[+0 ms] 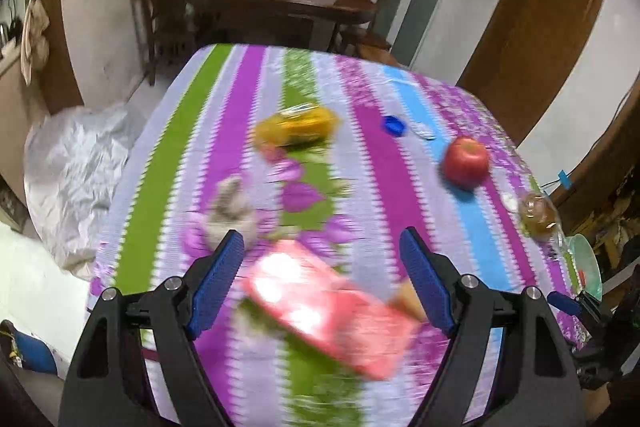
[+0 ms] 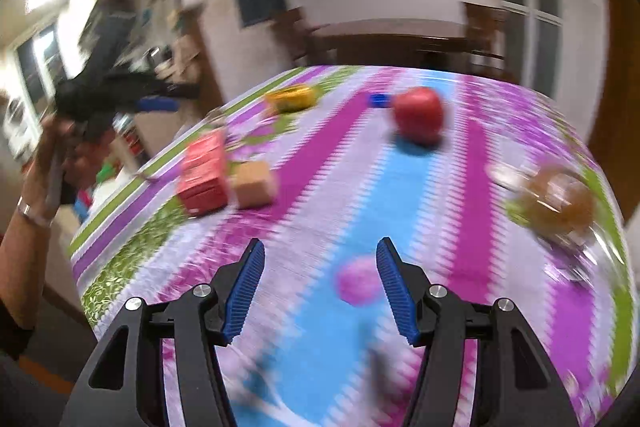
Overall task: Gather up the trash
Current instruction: 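Move both tools back over the table toward the remaining items, then grasp the white terry cloth bundle with the left tool while the right tool grasps the second tan block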
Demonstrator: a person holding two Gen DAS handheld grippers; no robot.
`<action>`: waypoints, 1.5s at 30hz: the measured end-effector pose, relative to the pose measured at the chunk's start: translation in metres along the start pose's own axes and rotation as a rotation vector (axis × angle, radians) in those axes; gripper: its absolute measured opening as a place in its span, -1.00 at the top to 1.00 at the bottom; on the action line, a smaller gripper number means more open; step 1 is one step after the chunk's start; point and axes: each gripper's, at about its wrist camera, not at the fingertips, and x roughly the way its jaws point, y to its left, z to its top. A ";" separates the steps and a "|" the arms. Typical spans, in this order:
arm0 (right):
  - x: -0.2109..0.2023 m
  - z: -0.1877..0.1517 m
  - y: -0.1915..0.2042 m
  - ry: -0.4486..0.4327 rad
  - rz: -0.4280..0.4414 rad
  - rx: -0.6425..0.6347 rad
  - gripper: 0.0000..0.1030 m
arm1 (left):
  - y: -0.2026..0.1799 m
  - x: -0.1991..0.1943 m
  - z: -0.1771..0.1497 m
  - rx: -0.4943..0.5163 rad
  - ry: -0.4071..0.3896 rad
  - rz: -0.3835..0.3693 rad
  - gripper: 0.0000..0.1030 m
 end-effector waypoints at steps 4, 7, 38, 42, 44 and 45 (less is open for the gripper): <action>0.050 0.023 0.043 0.071 0.043 -0.106 -0.48 | 0.031 0.027 0.000 0.024 0.066 -0.026 -0.49; 0.085 0.035 0.064 0.111 0.022 -0.159 -0.53 | 0.044 0.044 -0.002 0.018 0.085 -0.061 -0.49; 0.143 0.047 0.063 0.168 0.054 -0.167 0.18 | 0.067 0.088 -0.004 -0.034 -0.014 0.029 0.17; 0.130 0.040 0.062 0.160 0.044 -0.152 0.19 | 0.065 0.087 -0.004 -0.019 -0.022 0.036 0.22; 0.117 0.034 0.060 0.146 0.042 -0.138 0.19 | 0.063 0.087 -0.004 -0.011 -0.025 0.043 0.24; 0.111 0.032 0.060 0.137 0.038 -0.133 0.19 | 0.063 0.086 -0.004 -0.009 -0.030 0.047 0.26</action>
